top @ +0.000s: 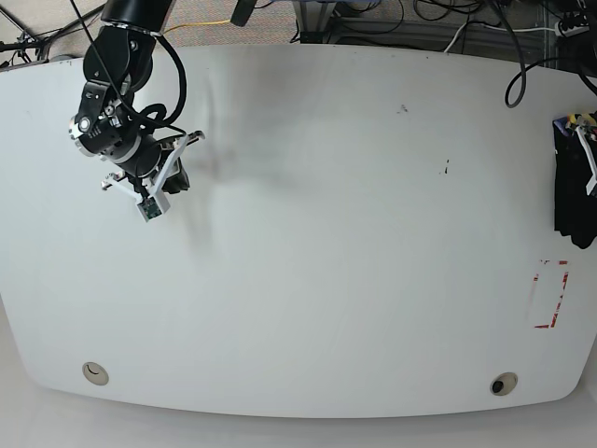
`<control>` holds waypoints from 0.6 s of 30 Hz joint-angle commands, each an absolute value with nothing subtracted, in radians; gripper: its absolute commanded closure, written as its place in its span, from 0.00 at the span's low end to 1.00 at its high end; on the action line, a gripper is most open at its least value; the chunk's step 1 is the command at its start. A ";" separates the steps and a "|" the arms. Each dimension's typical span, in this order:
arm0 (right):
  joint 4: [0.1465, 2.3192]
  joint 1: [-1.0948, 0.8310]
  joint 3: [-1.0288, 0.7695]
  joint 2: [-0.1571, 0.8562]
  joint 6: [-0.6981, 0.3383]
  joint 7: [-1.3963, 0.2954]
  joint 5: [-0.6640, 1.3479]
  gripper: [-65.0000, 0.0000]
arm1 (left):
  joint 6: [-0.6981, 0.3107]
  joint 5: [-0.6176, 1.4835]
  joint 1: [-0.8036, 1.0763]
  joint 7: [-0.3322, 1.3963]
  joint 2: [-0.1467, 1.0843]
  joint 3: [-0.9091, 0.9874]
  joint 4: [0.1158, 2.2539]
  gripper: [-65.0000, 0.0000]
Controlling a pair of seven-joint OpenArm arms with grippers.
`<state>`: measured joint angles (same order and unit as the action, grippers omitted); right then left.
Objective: Fold the T-shirt properly
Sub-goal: 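Carry the folded shirt with the left gripper to the table edge, then release the shirt at the table edge with the left gripper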
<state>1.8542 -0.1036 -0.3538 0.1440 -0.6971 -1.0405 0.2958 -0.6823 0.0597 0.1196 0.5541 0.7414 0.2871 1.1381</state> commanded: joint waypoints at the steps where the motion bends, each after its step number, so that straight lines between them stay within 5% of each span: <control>1: 1.890 -0.093 -0.358 0.153 -0.698 -1.020 0.311 0.90 | -0.698 0.016 0.128 0.608 0.771 0.286 1.133 0.31; 10: 1.934 -0.114 -0.358 0.151 -0.698 -1.015 0.309 0.90 | -0.698 0.018 0.142 0.754 0.769 0.421 1.399 0.32; 18: 1.948 -0.171 -0.357 0.150 -0.698 -0.885 0.300 0.90 | -0.698 0.010 0.111 0.842 0.607 0.429 1.771 0.32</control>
